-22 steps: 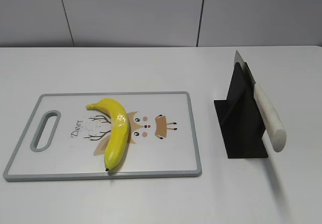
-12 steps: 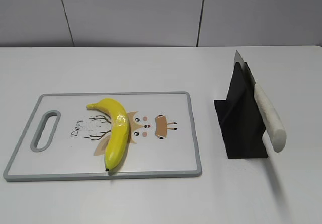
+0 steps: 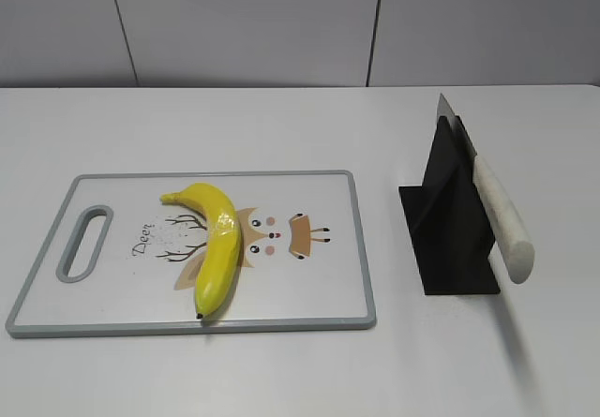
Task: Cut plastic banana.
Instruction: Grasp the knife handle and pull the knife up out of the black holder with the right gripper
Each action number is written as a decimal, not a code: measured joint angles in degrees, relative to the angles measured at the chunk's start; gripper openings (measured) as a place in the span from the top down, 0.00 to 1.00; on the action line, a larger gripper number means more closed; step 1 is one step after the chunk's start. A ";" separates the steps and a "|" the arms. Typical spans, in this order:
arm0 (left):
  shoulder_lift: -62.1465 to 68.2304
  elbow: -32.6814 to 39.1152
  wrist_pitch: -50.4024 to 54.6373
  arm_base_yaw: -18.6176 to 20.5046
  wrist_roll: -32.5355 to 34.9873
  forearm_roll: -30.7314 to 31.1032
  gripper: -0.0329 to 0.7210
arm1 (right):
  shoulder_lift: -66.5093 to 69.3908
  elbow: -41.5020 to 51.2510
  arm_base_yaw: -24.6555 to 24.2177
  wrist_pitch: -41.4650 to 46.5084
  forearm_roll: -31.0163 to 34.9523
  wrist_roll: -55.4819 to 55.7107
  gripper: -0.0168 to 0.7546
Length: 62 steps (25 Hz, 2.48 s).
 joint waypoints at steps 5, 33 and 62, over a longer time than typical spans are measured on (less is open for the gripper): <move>0.00 0.04 0.00 0.00 0.00 0.00 0.18 | 0.00 0.00 0.00 -0.17 -6.00 -1.50 0.25; 0.00 0.11 0.00 0.00 0.00 0.00 0.19 | 17.44 -9.85 -0.05 -0.39 -1.06 -1.94 0.25; 0.00 0.11 0.00 0.00 -0.05 0.00 0.19 | 74.41 -34.16 15.56 5.72 8.72 2.72 0.25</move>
